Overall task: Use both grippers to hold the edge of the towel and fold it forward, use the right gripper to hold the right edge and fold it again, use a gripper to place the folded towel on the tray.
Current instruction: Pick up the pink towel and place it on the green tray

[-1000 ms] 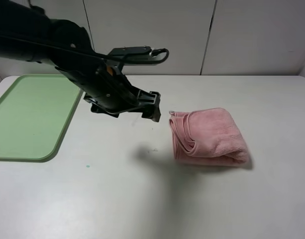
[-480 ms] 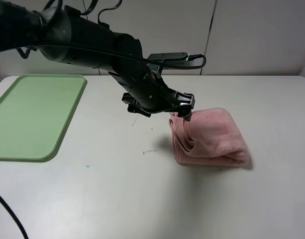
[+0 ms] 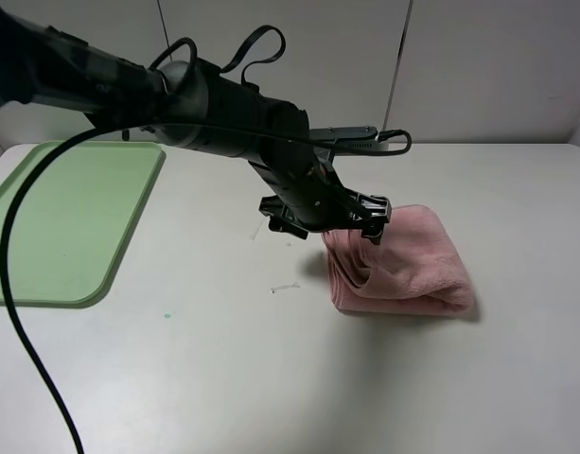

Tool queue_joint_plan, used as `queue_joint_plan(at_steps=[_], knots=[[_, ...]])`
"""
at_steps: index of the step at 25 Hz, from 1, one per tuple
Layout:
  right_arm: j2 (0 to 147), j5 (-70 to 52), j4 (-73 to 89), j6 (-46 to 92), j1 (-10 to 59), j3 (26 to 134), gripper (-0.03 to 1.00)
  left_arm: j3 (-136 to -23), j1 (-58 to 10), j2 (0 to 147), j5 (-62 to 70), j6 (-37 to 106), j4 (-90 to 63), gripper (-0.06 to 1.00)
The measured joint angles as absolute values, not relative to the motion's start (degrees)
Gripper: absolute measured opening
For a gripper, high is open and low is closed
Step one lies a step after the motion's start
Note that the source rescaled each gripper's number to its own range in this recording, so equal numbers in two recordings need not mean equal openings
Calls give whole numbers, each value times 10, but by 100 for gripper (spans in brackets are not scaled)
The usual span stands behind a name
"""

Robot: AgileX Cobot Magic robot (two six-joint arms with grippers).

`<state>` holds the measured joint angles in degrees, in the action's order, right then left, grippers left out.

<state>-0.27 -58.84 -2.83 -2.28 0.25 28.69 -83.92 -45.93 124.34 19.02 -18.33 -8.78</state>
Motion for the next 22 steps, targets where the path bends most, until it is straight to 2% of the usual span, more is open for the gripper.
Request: queue_joint_plan(at_steps=[22], knots=[[-3,-588,-28,-23,2,287,100,-852,-479,1311,95,-186,-156,100]])
